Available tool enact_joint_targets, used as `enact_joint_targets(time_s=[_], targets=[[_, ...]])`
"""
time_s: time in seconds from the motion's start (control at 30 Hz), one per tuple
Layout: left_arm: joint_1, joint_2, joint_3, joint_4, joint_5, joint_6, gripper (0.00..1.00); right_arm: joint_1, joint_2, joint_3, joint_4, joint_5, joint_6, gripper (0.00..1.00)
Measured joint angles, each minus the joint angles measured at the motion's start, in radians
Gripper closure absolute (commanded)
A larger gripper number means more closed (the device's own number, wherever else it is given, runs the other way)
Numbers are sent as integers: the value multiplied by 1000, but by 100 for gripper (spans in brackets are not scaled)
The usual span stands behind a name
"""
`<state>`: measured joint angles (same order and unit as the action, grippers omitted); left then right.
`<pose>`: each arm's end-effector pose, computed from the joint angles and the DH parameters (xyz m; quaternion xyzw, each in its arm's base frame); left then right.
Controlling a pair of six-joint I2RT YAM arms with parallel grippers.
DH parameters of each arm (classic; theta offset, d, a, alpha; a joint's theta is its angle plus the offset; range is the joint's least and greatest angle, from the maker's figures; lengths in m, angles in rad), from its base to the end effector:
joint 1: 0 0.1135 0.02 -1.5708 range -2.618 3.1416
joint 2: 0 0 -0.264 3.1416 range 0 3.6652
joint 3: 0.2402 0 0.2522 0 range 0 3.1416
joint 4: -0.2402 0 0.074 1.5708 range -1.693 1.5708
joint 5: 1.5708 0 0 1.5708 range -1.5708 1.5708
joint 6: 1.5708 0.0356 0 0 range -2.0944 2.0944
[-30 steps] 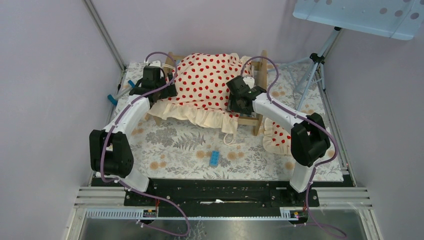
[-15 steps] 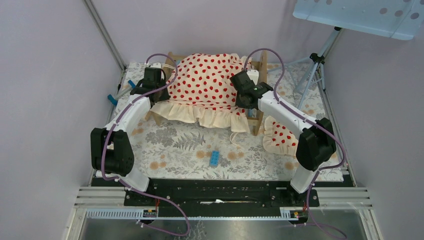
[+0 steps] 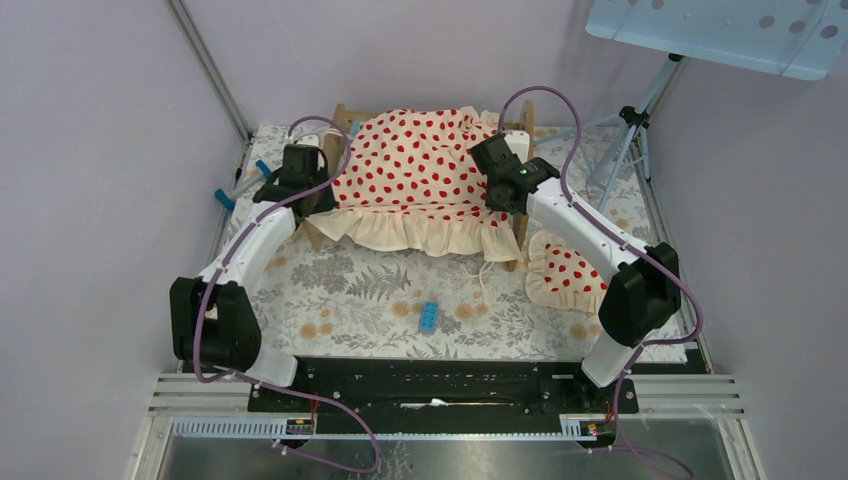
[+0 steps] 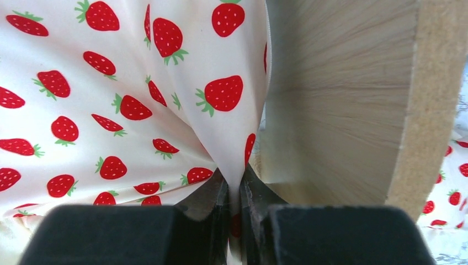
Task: Set up the pet bed
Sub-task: Adjust the mattress on the bed frame.
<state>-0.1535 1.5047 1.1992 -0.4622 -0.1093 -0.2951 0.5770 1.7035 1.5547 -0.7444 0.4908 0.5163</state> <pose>0.3296 -0.0471 0.2845 -0.0863 0.9153 -0.0378 0.3917 0.3211 0.1890 0.3161 0.0529 0.9169 -0.0282 0.3945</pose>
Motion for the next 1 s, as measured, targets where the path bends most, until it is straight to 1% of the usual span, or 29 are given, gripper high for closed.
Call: enact_joint_targets(time_s=[0.27, 0.43, 0.53, 0.57, 0.63, 0.67, 0.7, 0.73, 0.8, 0.87, 1.0], targets=[[0, -149, -56, -11, 30, -43, 100, -8, -1, 0, -14, 35, -27, 86], [0, -225, -79, -17, 31, -70, 100, -10, -6, -12, -9, 31, -50, 85], [0, -271, -88, -17, 30, -80, 100, -10, -7, -23, -4, 21, -58, 83], [0, -286, -92, -18, 29, -80, 96, -10, -6, -28, -1, 19, -61, 82], [0, -304, -97, -19, 29, -80, 67, -11, -6, -35, 2, 12, -65, 79], [0, -306, -97, -18, 30, -77, 58, -11, -6, -40, 4, 10, -68, 78], [0, -304, -97, -16, 33, -76, 46, -11, -6, -43, 5, 5, -69, 77], [0, -296, -95, -18, 39, -78, 40, -11, -6, -46, 7, -1, -72, 76], [0, -267, -84, -18, 53, -65, 31, -13, -6, -50, 11, -13, -75, 74], [0, -220, -58, -13, 69, -56, 25, -14, -6, -56, 19, -24, -77, 73], [-1, -138, -19, 17, 84, -40, 21, -15, -6, -64, 26, -40, -82, 72]])
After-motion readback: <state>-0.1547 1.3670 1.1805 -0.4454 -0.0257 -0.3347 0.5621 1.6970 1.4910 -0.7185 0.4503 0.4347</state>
